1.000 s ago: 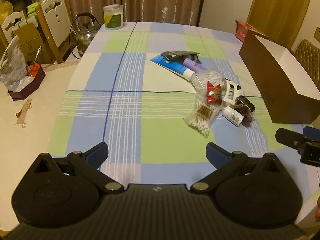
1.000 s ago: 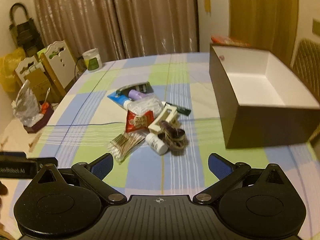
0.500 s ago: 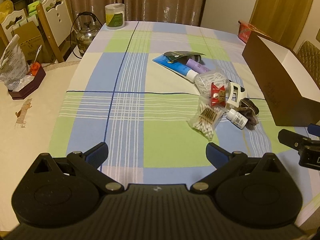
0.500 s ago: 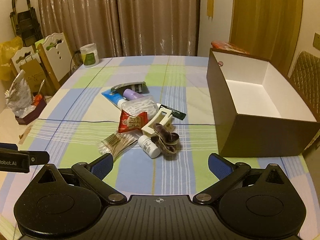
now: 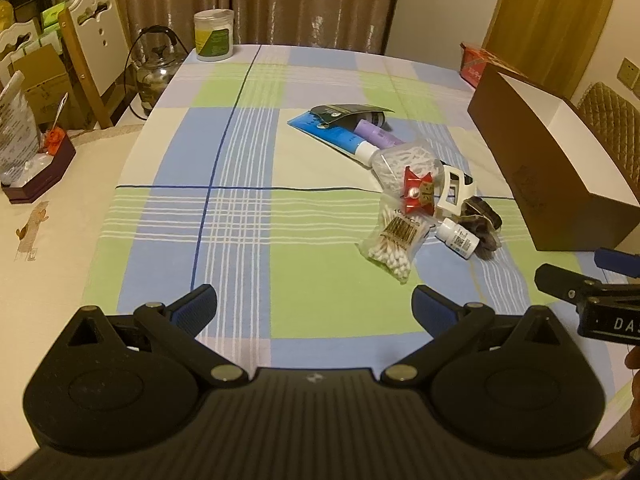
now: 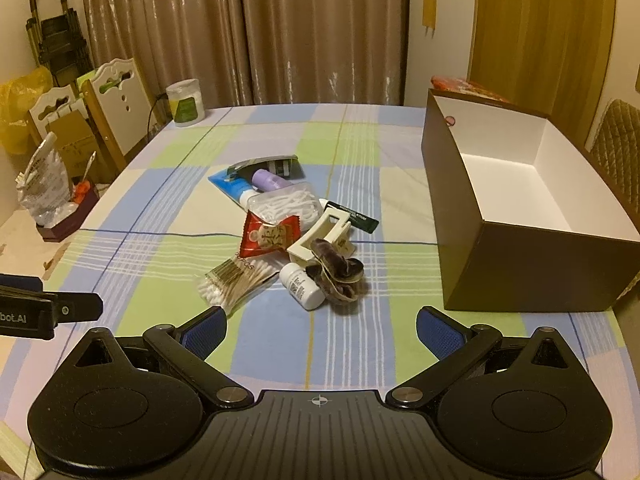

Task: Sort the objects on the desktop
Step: 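Move both tools toward the pile of toiletries on the table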

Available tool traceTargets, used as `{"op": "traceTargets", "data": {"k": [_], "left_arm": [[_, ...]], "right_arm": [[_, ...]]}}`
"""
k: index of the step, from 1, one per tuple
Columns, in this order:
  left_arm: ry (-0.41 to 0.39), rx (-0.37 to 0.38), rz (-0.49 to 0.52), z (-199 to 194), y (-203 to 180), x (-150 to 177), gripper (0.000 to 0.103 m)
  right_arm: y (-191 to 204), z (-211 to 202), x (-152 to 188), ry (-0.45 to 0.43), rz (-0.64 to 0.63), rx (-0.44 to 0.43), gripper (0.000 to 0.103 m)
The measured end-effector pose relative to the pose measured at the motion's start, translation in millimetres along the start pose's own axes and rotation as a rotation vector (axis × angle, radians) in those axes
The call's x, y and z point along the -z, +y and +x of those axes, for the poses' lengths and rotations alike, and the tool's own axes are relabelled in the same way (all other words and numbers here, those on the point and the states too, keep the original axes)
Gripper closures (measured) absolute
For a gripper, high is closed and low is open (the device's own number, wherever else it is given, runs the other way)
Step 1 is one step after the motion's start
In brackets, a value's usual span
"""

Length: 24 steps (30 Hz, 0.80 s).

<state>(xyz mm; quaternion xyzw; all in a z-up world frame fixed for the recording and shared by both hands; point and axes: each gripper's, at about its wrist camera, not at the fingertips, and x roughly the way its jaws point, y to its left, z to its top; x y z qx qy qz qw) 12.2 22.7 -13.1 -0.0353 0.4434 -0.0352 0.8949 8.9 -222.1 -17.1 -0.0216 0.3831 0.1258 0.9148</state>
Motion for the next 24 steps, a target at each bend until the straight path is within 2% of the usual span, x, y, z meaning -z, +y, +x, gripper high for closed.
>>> {"op": "traceTargets", "data": {"k": [7, 15, 20, 21, 22, 23, 24], "left_arm": [[-0.046, -0.006, 0.037, -1.8, -9.6, 3.0, 0.001], [-0.093, -0.042, 0.071, -3.0, -26.1, 16.4, 0.001], [-0.036, -0.056, 0.107, -0.4, -38.5, 18.9, 0.001], [-0.025, -0.059, 0.114, 0.4, -40.1, 17.9, 0.001], [-0.02, -0.055, 0.121, 1.0, -41.1, 17.8, 0.001], [-0.019, -0.051, 0.13, 2.0, -41.4, 16.8, 0.001], [-0.02, -0.047, 0.14, 3.7, -41.3, 15.4, 0.001]], "right_arm": [[-3.9, 0.3, 0.5, -0.003, -0.063, -0.026, 0.0], [-13.6, 7.2, 3.1, -0.005, -0.175, -0.101, 0.0], [-17.2, 15.1, 1.3, -0.009, -0.252, -0.13, 0.0], [-17.8, 17.8, -0.3, -0.007, -0.261, -0.133, 0.003], [-18.8, 21.0, -2.4, -0.004, -0.268, -0.138, 0.02], [-19.8, 25.1, -4.9, 0.008, -0.272, -0.152, 0.026], [-20.6, 29.2, -6.8, 0.015, -0.273, -0.146, 0.028]]}}
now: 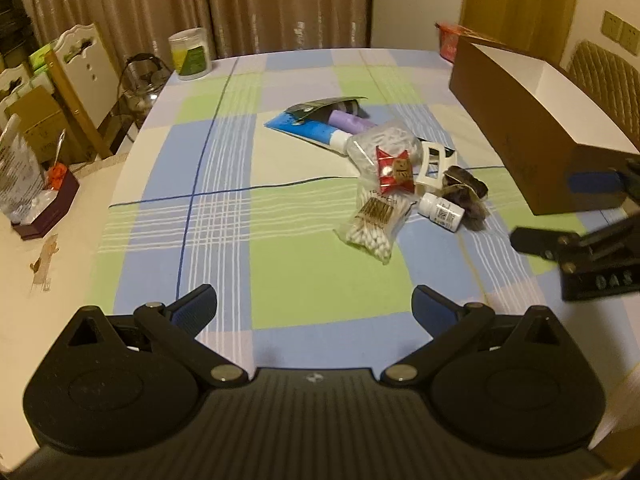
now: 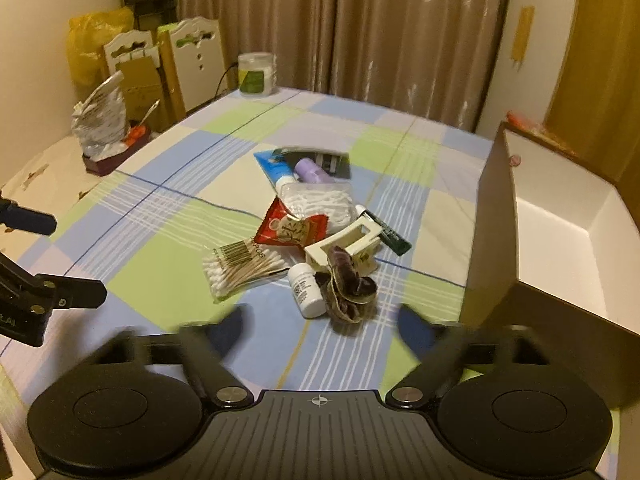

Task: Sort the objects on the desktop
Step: 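Move both tools toward the pile of toiletries on the table, then grasp the cotton swab bag with left tool while right tool grasps the brown scrunchie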

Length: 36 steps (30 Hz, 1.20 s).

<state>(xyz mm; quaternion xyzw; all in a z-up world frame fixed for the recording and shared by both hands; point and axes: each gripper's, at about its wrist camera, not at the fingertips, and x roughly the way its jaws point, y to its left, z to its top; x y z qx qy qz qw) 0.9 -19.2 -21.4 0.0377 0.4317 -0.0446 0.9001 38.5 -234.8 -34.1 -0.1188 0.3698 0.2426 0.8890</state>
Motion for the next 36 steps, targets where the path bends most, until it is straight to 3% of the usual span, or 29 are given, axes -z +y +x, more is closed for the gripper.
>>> {"op": "traceTargets", "data": {"k": [17, 24, 30, 36], "left_arm": [[0.034, 0.188, 0.166, 67.4, 6.1, -34.0, 0.004], [0.055, 0.21, 0.182, 82.0, 1.9, -40.2, 0.005], [0.067, 0.186, 0.132, 85.5, -3.8, -41.3, 0.006], [0.078, 0.186, 0.149, 90.1, -15.2, -41.5, 0.008]], "right_arm": [[0.1, 37.7, -16.7, 0.137, -0.03, 0.141, 0.028], [-2.6, 47.5, -18.4, 0.168, -0.033, 0.139, 0.028], [-7.0, 53.3, -17.5, 0.176, -0.04, 0.107, 0.028], [-10.5, 55.2, -15.7, 0.174, -0.057, 0.086, 0.028]]}}
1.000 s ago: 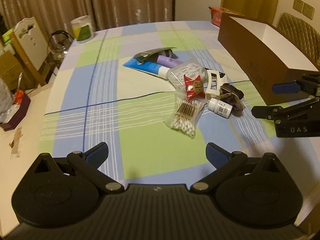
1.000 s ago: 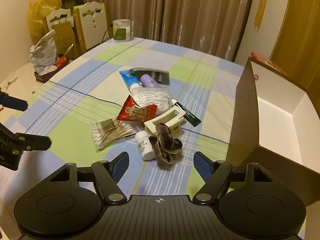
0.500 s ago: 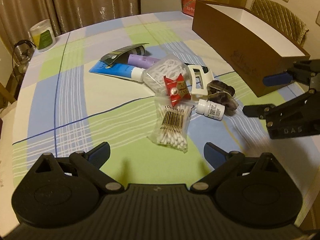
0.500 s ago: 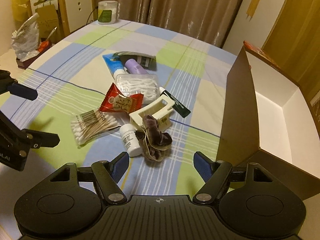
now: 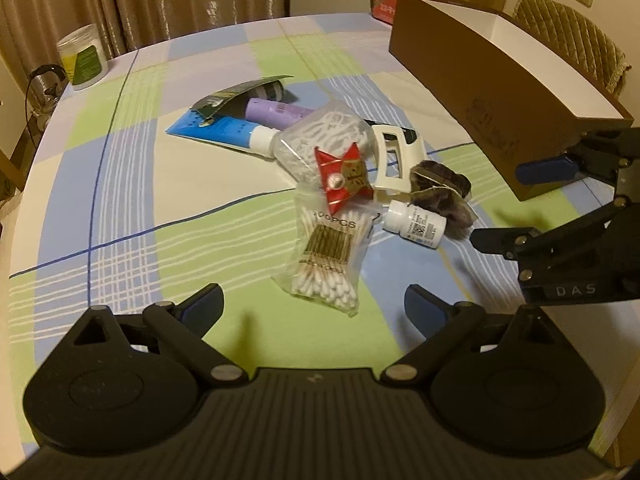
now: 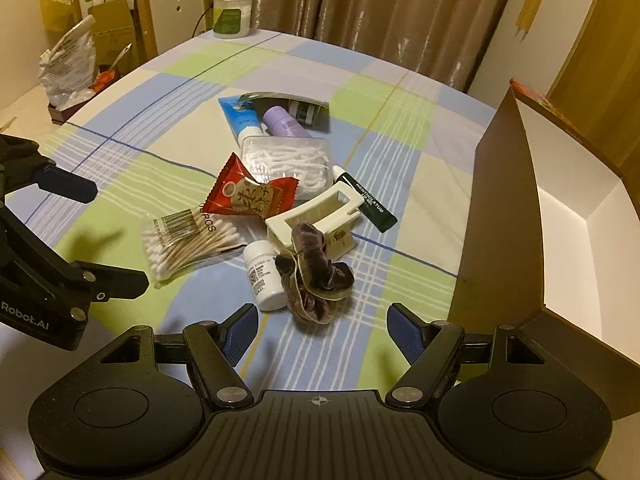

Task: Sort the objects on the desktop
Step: 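Grasp the cotton swab bag with left tool while right tool grasps the brown scrunchie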

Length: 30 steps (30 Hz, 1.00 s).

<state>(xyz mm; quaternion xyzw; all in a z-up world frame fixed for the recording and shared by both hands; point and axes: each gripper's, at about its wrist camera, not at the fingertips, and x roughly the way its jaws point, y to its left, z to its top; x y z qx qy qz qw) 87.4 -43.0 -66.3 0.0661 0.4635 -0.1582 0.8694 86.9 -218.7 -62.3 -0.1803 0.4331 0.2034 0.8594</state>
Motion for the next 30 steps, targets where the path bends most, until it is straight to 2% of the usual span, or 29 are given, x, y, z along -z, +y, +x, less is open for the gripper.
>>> {"op": "traceTargets", "data": {"k": [6, 9, 11, 12, 16, 21, 22, 23, 28, 29, 30], "left_arm": [[-0.004, 0.007, 0.021, 7.3, -4.8, -4.2, 0.009], [-0.008, 0.004, 0.066, 10.3, -7.9, -4.2, 0.01], [-0.008, 0.0, 0.087, 12.2, -8.7, -3.2, 0.01], [-0.008, -0.002, 0.098, 13.1, -9.1, -2.7, 0.01], [0.0, 0.013, 0.096, 17.8, -5.3, -1.5, 0.01], [-0.012, 0.037, 0.119, 22.4, -4.6, -4.2, 0.011], [-0.018, 0.04, 0.125, 23.0, -4.7, -5.2, 0.011], [-0.023, 0.047, 0.129, 23.8, -4.5, -6.6, 0.011], [-0.033, 0.074, 0.155, 29.4, -2.6, -14.7, 0.014], [-0.033, 0.079, 0.159, 30.8, -2.4, -16.2, 0.014], [-0.033, 0.083, 0.164, 32.3, -2.2, -17.6, 0.014]], "right_arm": [[2.0, 0.9, -0.1, -0.02, -0.075, 0.018, 0.028], [4.6, 3.7, -0.9, -0.027, -0.123, 0.025, 0.028], [5.6, 7.5, -2.7, -0.026, -0.144, 0.015, 0.044], [6.4, 9.3, -3.9, -0.023, -0.159, 0.015, 0.045], [10.7, 17.7, -7.6, -0.019, -0.22, 0.038, 0.045], [13.0, 27.1, -12.6, -0.006, -0.267, 0.027, 0.047], [12.6, 29.5, -13.6, -0.001, -0.271, 0.019, 0.052], [12.3, 31.4, -14.3, 0.007, -0.272, 0.011, 0.065], [10.6, 36.9, -16.4, 0.018, -0.276, -0.006, 0.067], [10.2, 37.5, -16.7, 0.019, -0.275, -0.009, 0.073], [9.9, 37.6, -16.6, 0.018, -0.272, -0.012, 0.085]]}}
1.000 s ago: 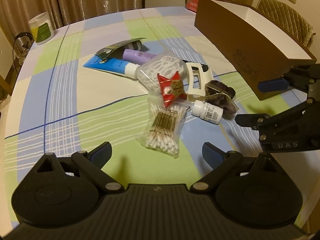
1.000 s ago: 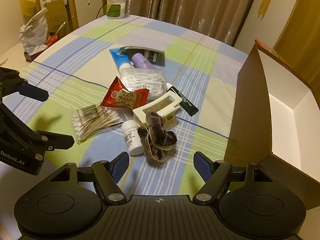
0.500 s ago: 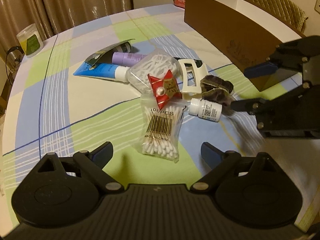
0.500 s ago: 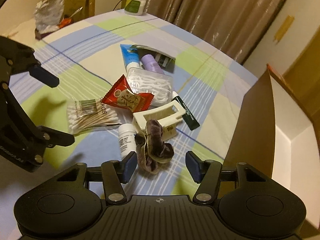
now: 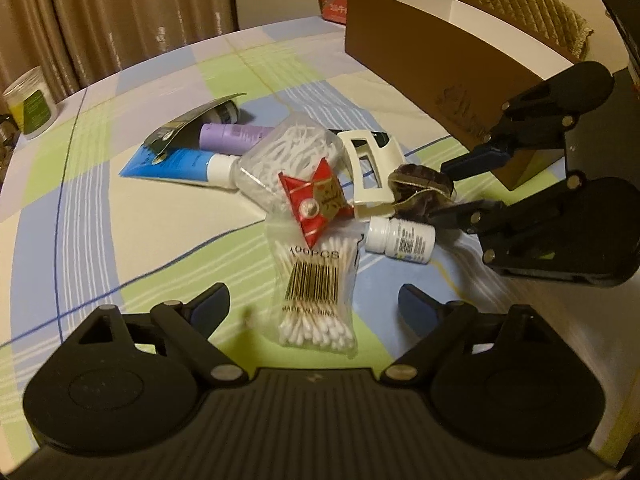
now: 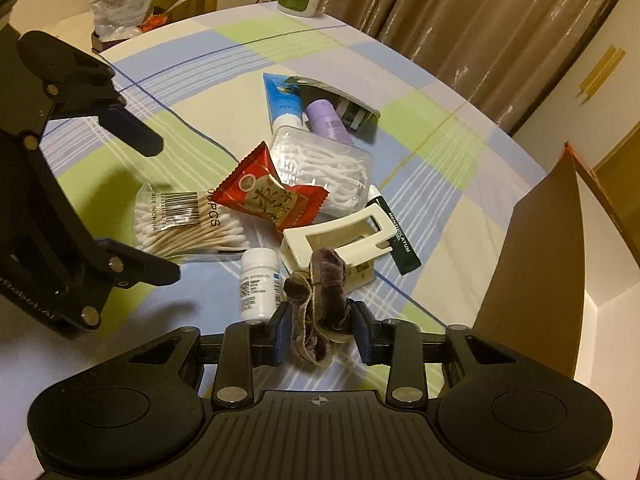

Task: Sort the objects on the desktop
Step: 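Grasp the cotton swab bag with left tool while right tool grasps the brown scrunchie, then carry the swab bag with left tool while right tool carries the scrunchie toward the brown box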

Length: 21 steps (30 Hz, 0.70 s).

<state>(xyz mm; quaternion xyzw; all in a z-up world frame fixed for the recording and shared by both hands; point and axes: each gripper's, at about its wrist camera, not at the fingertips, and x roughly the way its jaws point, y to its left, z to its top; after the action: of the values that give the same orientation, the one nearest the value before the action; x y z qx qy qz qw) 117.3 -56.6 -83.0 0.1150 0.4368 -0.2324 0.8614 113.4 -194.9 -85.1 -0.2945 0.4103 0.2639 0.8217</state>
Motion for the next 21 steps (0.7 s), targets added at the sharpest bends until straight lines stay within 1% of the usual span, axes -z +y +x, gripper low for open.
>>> {"op": "traceTargets", "data": {"k": [3, 6, 11, 16, 17, 20, 21], "left_arm": [[0.005, 0.005, 0.013, 5.4, 0.5, -2.7, 0.018], [0.01, 0.009, 0.024, 10.6, 0.8, -5.0, 0.02], [0.034, 0.01, 0.053, 21.7, -1.0, -7.0, 0.031], [0.062, 0.007, 0.074, 29.4, -2.8, -4.7, 0.053], [0.064, 0.007, 0.074, 30.0, -2.8, -4.1, 0.053], [0.066, 0.017, 0.061, 29.6, -1.6, -3.7, 0.06], [0.067, 0.021, 0.055, 29.5, -1.0, -3.7, 0.066]], "right_arm": [[-0.3, -1.7, 0.5, -0.01, 0.013, -0.005, 0.088], [-1.8, -5.5, 1.2, -0.024, 0.032, -0.001, 0.089], [-5.7, -13.3, 2.9, -0.036, 0.064, 0.008, 0.089], [-10.1, -20.7, 4.0, -0.047, 0.086, 0.026, 0.089], [-10.8, -21.9, 4.1, -0.049, 0.09, 0.028, 0.089], [-12.7, -25.1, 4.0, -0.056, 0.102, 0.035, 0.089], [-13.3, -25.8, 3.9, -0.057, 0.106, 0.036, 0.089]]}}
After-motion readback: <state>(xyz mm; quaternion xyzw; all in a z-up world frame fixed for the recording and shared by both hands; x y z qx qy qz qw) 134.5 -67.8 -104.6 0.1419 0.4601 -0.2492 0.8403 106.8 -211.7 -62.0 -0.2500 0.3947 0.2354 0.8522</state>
